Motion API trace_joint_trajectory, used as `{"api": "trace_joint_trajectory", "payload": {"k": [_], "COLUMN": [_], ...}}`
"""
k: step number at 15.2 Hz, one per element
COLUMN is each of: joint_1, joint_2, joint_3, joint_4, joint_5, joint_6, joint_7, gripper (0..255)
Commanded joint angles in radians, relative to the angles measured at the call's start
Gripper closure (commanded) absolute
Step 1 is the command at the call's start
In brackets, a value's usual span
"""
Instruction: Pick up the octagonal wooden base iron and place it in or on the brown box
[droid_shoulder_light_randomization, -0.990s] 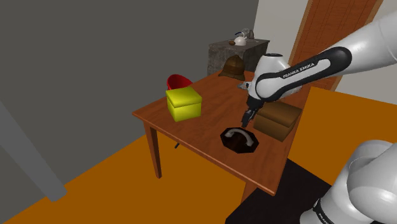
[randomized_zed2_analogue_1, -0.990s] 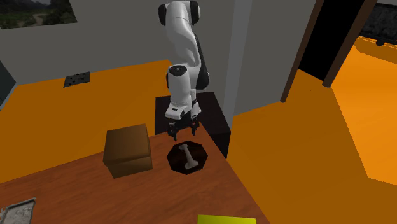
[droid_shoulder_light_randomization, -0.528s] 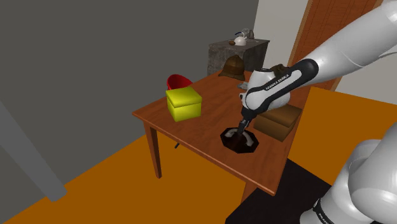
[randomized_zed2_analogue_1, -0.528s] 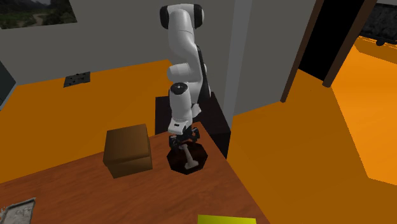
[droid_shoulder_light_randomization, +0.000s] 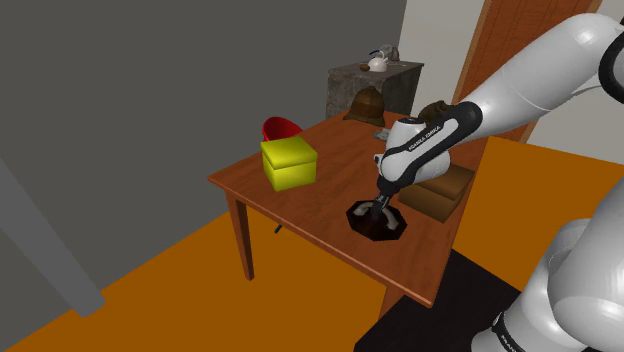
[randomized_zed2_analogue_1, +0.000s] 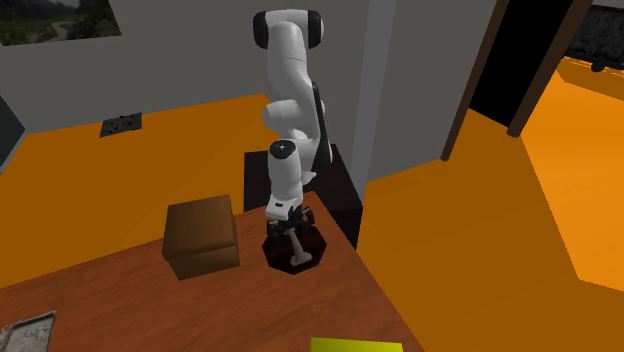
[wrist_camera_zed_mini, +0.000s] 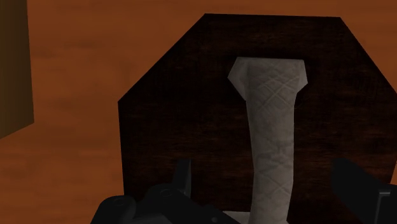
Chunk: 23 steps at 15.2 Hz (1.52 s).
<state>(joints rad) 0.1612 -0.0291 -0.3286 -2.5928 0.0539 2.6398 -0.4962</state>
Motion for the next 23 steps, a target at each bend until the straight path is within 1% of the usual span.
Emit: {"api": "trace_joint_trajectory", "payload": {"k": [1, 4, 5, 14, 23], "joint_1": [0.0, 0.0, 0.0, 0.0, -0.013], "joint_2": [0.002, 0.002, 0.002, 0.002, -0.115], "joint_3": [0.0, 0.0, 0.0, 0.0, 0.006], "joint_4": [0.0, 0.0, 0.0, 0.0, 0.028], "joint_5": [0.001, 0.001, 0.001, 0.001, -0.071], "joint_6": [0.002, 0.001, 0.001, 0.002, -0.137], "joint_7": [-0.001, -0.001, -0.001, -0.001, 0.054], "gripper": [0, 0, 255, 255, 255]}}
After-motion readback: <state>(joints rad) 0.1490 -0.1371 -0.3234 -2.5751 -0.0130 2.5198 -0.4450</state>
